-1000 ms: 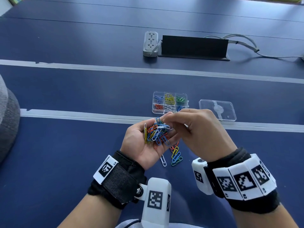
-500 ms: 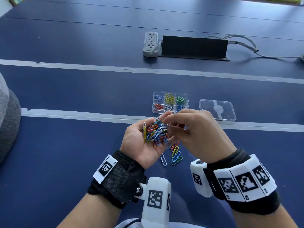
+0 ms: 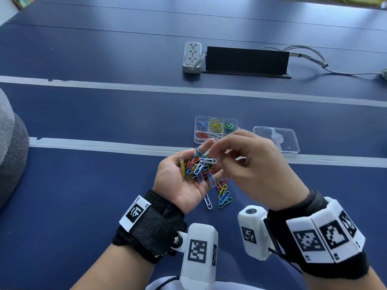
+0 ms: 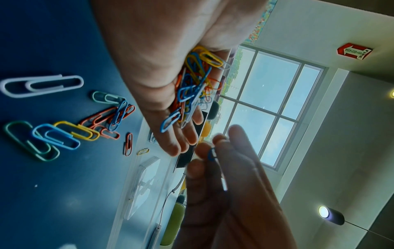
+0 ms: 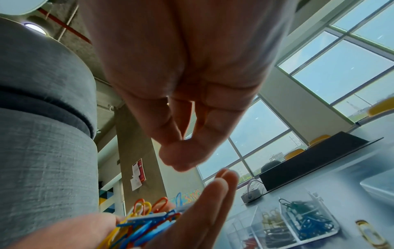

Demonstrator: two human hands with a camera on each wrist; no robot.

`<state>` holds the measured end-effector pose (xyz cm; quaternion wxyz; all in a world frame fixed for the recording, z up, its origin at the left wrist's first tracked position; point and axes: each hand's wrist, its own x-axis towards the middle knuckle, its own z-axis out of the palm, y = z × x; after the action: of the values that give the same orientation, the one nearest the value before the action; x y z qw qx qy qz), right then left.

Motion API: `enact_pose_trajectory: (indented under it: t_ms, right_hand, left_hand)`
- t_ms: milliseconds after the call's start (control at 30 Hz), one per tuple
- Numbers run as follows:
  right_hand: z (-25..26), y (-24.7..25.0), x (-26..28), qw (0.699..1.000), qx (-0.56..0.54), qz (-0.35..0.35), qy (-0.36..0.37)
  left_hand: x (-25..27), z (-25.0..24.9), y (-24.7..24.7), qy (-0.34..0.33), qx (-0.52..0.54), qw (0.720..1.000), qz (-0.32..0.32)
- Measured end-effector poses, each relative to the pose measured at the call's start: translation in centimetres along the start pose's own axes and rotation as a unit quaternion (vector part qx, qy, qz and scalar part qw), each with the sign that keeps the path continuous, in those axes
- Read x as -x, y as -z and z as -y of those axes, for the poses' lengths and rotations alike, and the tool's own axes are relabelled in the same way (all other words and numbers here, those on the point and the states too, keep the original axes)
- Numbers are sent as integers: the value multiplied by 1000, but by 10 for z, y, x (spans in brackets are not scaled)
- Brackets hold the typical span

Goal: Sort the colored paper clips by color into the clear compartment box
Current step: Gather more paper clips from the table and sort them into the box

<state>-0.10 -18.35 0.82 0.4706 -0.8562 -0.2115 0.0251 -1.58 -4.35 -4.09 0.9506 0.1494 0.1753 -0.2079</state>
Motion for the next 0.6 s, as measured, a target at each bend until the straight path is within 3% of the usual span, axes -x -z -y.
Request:
enact_pose_trajectory:
  t_ms: [333, 600]
  right_hand:
    - [3, -8, 4, 980, 166, 107, -37]
    - [-1, -14, 2, 982, 175, 74, 1]
  left_hand:
    - [-5, -1, 0, -28, 31, 999, -5]
    - [-8, -4, 9, -46, 18, 998, -36]
